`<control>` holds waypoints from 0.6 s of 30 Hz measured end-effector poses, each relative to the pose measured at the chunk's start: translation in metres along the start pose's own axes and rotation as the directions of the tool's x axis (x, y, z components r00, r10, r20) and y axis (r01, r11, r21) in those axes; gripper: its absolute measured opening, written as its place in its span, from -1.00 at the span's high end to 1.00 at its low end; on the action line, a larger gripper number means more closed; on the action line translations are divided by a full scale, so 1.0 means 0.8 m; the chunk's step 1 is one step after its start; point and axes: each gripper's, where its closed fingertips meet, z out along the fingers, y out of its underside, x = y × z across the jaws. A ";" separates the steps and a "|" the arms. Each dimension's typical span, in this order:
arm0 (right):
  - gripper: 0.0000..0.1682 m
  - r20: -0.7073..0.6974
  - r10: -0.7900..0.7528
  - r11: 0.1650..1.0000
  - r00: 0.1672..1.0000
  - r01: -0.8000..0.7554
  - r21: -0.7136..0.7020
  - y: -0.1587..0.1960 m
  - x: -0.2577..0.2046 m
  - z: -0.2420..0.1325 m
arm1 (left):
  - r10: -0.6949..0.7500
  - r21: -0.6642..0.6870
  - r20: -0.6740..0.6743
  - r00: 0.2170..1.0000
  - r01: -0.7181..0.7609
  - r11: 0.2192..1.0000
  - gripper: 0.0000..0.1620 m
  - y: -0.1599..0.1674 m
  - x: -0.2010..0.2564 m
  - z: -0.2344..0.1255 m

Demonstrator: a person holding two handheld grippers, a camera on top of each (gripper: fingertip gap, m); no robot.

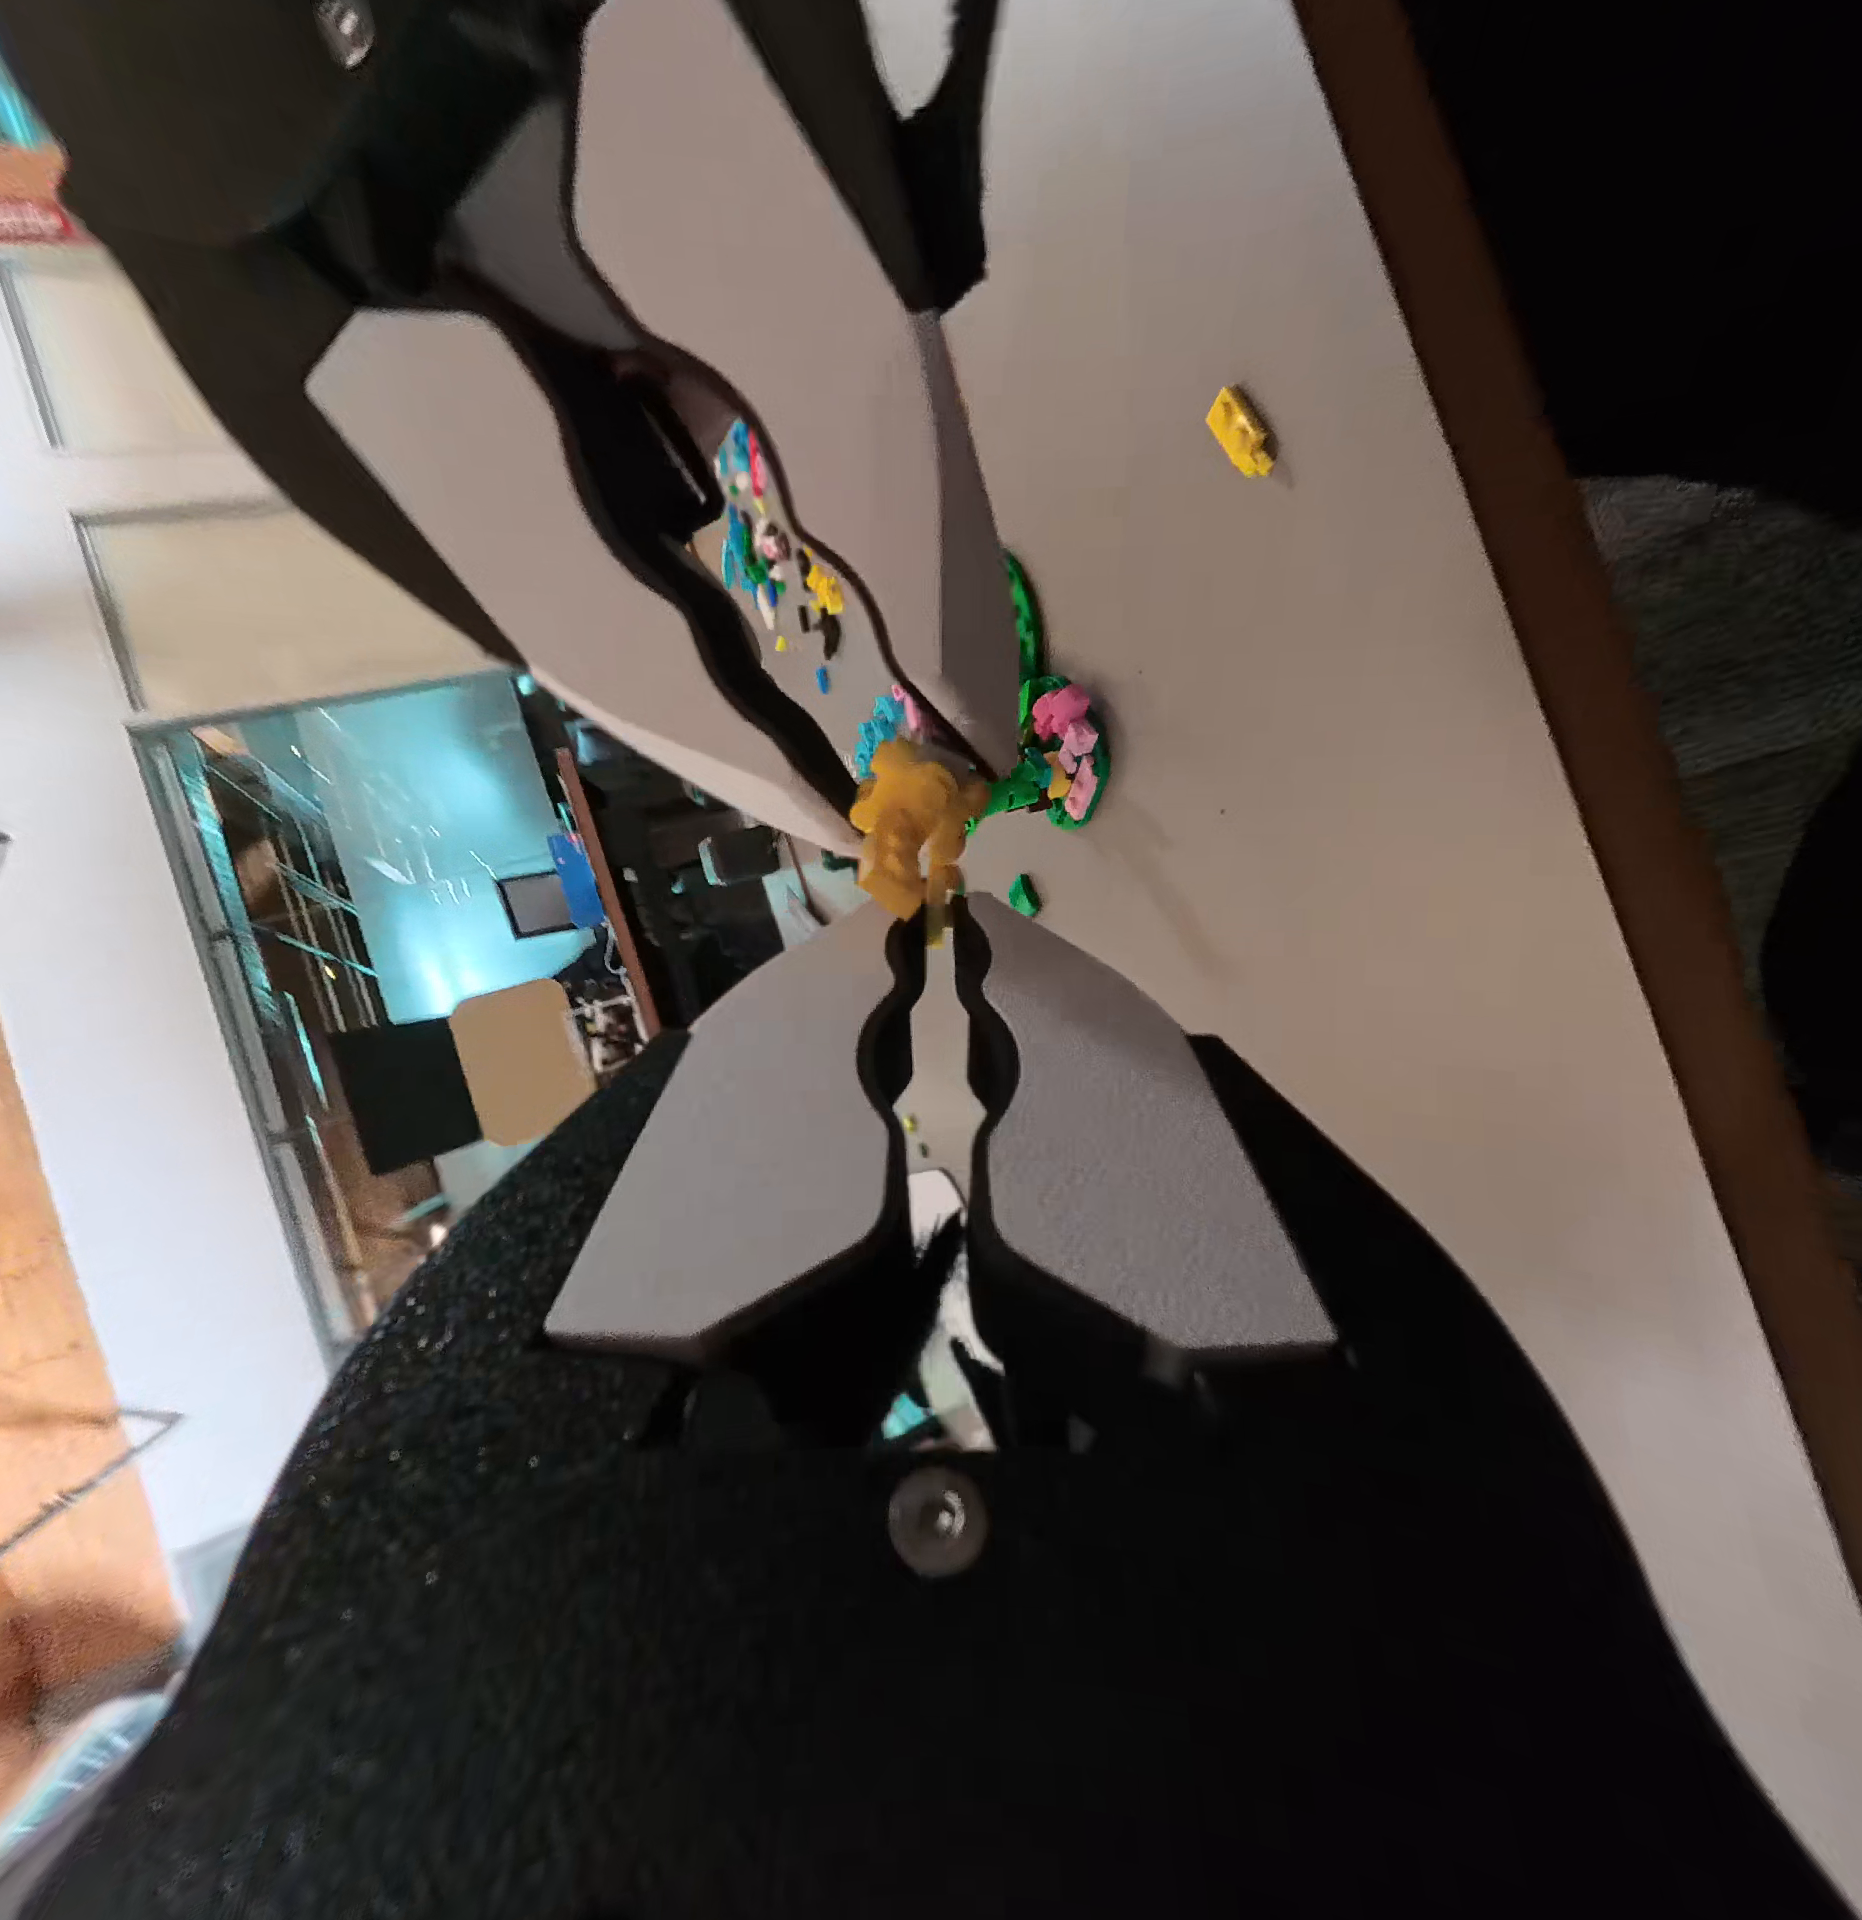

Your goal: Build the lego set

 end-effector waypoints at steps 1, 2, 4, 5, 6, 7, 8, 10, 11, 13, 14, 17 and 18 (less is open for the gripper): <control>0.80 -0.023 -0.001 1.000 1.000 0.001 0.002 0.000 0.003 -0.001 | -0.048 -0.004 0.001 0.999 0.048 0.999 0.94 0.002 -0.002 0.000; 0.80 -0.047 -0.003 1.000 0.999 0.003 0.005 -0.001 0.007 -0.002 | -0.113 -0.004 -0.005 0.994 0.113 0.994 0.94 0.002 -0.004 0.000; 0.80 -0.094 -0.017 1.000 0.995 0.017 0.008 -0.001 0.013 -0.004 | -0.249 -0.011 -0.031 0.968 0.249 0.968 0.94 0.004 -0.007 0.000; 0.80 -0.121 -0.027 1.000 0.992 0.028 0.005 -0.001 0.017 -0.005 | -0.296 -0.013 -0.034 0.954 0.296 0.955 0.94 0.005 -0.009 0.000; 0.80 -0.143 -0.038 0.999 0.989 0.039 0.004 -0.002 0.019 -0.005 | -0.338 -0.013 -0.038 0.940 0.338 0.941 0.94 0.006 -0.011 0.000; 0.80 -0.157 -0.048 0.999 0.986 0.049 0.002 -0.003 0.021 -0.006 | -0.380 -0.015 -0.048 0.924 0.379 0.925 0.94 0.006 -0.011 0.000; 0.80 -0.171 -0.058 0.998 0.984 0.059 -0.004 -0.003 0.023 -0.006 | -0.418 -0.016 -0.052 0.907 0.418 0.908 0.94 0.006 -0.012 0.000; 0.80 -0.203 -0.081 0.997 0.976 0.080 -0.014 -0.003 0.028 -0.008 | -0.486 -0.003 -0.056 0.872 0.487 0.873 0.94 0.006 -0.015 -0.001; 0.80 -0.212 -0.083 0.996 0.974 0.083 -0.012 -0.004 0.029 -0.010 | -0.517 0.012 -0.059 0.854 0.518 0.855 0.94 0.005 -0.016 -0.001; 0.80 -0.229 -0.080 0.997 0.970 0.081 -0.005 -0.007 0.033 -0.013 | -0.583 0.061 -0.069 0.809 0.587 0.807 0.90 0.002 -0.021 -0.002; 0.80 -0.237 -0.071 0.997 0.969 0.073 -0.003 -0.007 0.036 -0.015 | -0.598 0.092 -0.109 0.794 0.607 0.790 0.72 -0.003 -0.018 -0.004; 0.80 -0.248 -0.007 0.998 0.969 0.021 0.056 -0.015 0.045 -0.026 | -0.611 0.196 -0.142 0.779 0.627 0.754 0.30 -0.012 -0.019 -0.013; 0.80 -0.244 0.018 0.997 0.970 0.002 0.079 -0.018 0.047 -0.029 | -0.620 0.259 -0.131 0.773 0.631 0.731 0.29 -0.017 -0.025 -0.018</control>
